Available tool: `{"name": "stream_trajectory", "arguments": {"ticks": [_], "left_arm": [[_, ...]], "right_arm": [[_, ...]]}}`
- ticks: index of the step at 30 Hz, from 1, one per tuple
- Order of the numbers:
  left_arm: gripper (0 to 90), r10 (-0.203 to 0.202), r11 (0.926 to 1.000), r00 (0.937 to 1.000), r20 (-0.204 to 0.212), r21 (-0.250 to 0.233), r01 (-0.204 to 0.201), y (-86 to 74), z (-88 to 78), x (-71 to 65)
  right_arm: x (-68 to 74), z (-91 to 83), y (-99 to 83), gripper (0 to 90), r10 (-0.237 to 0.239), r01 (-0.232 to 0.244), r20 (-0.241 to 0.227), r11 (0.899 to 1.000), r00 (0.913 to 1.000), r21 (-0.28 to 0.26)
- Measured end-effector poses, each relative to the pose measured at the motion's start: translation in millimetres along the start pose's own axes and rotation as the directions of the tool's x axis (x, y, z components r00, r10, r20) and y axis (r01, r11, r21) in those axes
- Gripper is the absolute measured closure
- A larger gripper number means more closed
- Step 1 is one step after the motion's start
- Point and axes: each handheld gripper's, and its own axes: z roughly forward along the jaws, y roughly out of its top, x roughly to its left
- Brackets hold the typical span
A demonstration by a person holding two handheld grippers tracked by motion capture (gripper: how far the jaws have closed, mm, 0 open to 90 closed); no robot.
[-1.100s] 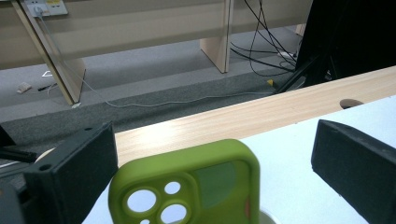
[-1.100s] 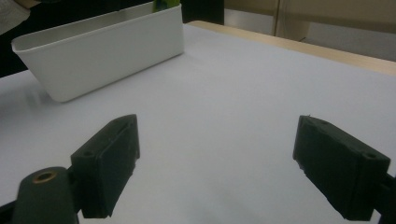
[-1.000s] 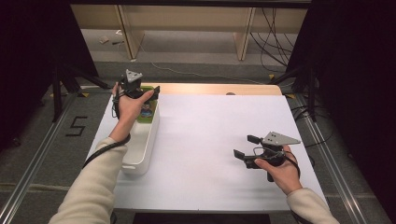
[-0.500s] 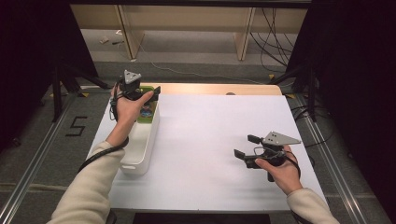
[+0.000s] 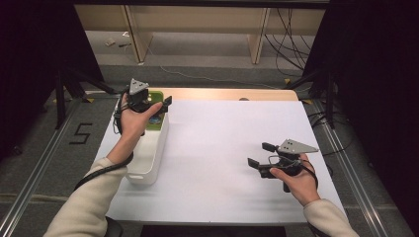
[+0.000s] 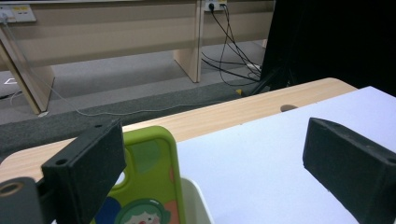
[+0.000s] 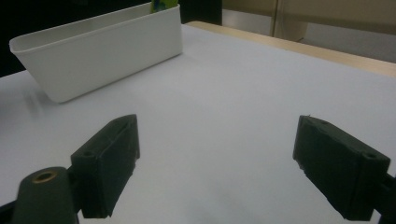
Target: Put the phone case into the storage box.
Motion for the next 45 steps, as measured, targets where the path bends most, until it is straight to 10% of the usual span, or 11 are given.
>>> {"name": "stream_trajectory", "arguments": {"ticks": [45], "left_arm": [[7.1,0.079,0.9967,0.9736,0.214,-0.035,-0.073,-46.8,-72.1,-52.7]], "right_arm": [[-0.1,-1.0,0.7,15.7,0.002,-0.002,0.002,1.0,1.0,0.0]]}}
